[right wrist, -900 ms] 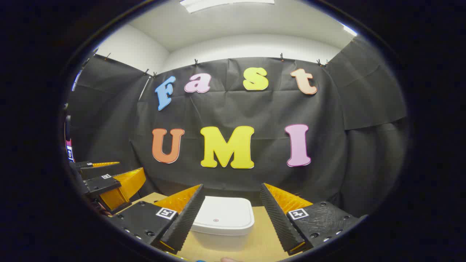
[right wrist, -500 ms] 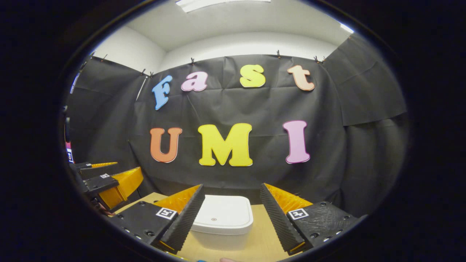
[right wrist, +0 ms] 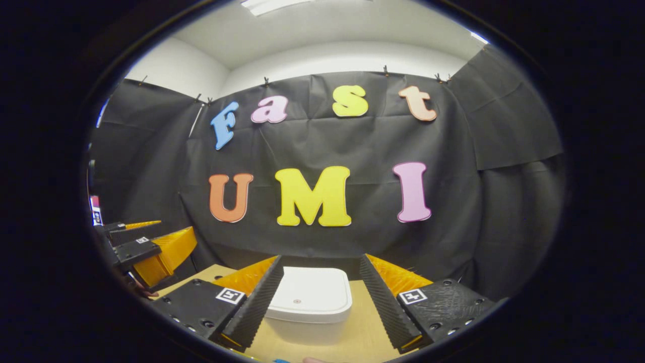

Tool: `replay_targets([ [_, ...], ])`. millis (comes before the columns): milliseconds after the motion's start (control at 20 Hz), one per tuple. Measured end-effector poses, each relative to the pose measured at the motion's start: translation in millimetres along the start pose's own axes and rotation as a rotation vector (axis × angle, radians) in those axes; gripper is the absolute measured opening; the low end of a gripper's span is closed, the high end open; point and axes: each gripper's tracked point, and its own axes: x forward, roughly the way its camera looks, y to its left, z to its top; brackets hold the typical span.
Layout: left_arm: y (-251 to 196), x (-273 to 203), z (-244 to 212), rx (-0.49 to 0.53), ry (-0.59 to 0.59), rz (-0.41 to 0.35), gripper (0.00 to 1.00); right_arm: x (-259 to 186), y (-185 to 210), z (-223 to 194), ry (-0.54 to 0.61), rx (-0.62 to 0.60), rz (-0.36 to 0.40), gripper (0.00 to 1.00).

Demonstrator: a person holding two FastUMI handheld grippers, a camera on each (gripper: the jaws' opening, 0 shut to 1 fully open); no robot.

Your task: Press the lid of the desktop garbage bin to open it, pick up the crumpled paper on the desktop and throw it into the bin, then pick up the pop can on the desktop and drop it into the bin, and finally close the garbage bin lid.

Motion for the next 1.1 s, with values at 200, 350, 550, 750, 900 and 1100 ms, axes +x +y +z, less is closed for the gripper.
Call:
replay_targets([
  [200, 3.2, 1.2, -1.5, -0.005, 0.002, 0.009, 0.97, 2.4, 1.6, -2.3, 0.007, 0.001, 0.004, 0.96],
  [350, 5.1, 0.3, -2.3, -0.007, 0.003, 0.014, 0.97, 5.2, 0.3, -5.2, 0.018, 0.007, 0.002, 0.95],
  [550, 6.7, 2.6, -3.9, -0.004, 0.002, 0.018, 0.97, 8.6, -0.4, -10.2, 0.035, 0.019, -0.002, 0.95],
  [750, 5.9, 3.6, -6.5, -0.005, 0.009, 0.019, 0.97, 15.1, 0.6, -27.2, 0.093, 0.013, 0.011, 0.94],
  [900, 9.3, -0.4, -6.4, -0.003, 0.006, 0.022, 0.97, 17.9, 0.9, -45.2, 0.164, 0.044, 0.012, 0.80],
  [1100, 14.5, 0.1, -7.1, 0.004, 0.011, 0.035, 0.97, 36.0, -5.0, -67.3, 0.243, 0.056, 0.007, 0.55],
])
